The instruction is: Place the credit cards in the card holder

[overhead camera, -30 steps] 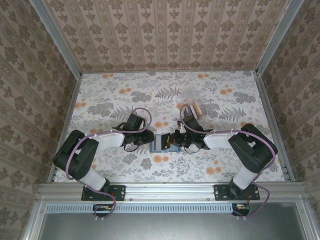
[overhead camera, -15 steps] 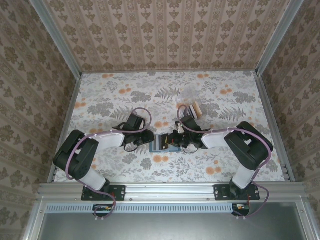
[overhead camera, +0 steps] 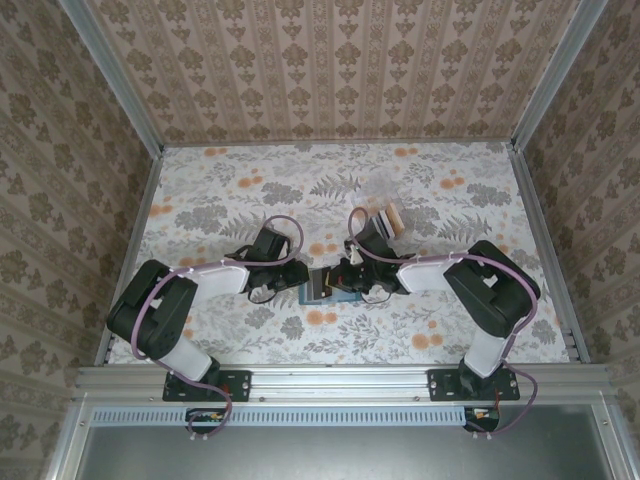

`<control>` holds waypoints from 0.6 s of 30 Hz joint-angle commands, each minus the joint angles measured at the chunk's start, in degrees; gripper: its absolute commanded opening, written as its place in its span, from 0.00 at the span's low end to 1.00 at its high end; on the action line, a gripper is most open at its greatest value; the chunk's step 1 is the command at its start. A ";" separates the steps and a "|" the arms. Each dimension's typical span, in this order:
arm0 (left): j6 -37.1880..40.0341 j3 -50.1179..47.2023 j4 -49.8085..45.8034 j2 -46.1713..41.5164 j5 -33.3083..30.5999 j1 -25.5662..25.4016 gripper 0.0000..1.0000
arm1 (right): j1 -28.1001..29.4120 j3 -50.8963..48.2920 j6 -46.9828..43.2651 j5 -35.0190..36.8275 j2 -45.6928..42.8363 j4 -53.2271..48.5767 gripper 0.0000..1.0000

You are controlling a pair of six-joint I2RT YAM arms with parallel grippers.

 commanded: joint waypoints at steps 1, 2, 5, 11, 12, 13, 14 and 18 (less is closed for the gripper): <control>0.25 -0.30 -1.02 1.14 1.18 -1.12 0.30 | 1.53 2.37 -1.08 -0.99 1.94 -3.59 0.07; 0.24 -0.23 -0.95 1.06 1.16 -1.12 0.30 | 1.66 2.71 -1.21 -0.99 2.05 -3.84 0.08; 0.16 -0.14 -0.98 1.13 1.13 -1.12 0.31 | 1.82 4.23 -2.11 -1.35 2.41 -6.08 0.12; 0.28 -0.10 -1.15 1.06 0.90 -1.12 0.30 | 1.84 7.21 -5.39 3.36 0.53 -16.15 0.28; 0.26 -0.06 -1.11 1.07 0.95 -1.12 0.30 | 1.84 7.92 -6.00 4.13 0.25 -18.07 0.31; 0.32 -0.12 -1.14 1.21 0.89 -1.12 0.29 | 1.84 8.49 -6.49 4.63 0.21 -19.35 0.31; 0.31 -0.08 -1.12 1.15 0.89 -1.12 0.29 | 1.84 8.99 -6.99 5.09 0.13 -20.42 0.32; 0.33 0.10 -1.12 1.24 0.98 -1.12 0.29 | 1.84 10.70 -7.81 6.61 0.43 -23.69 0.33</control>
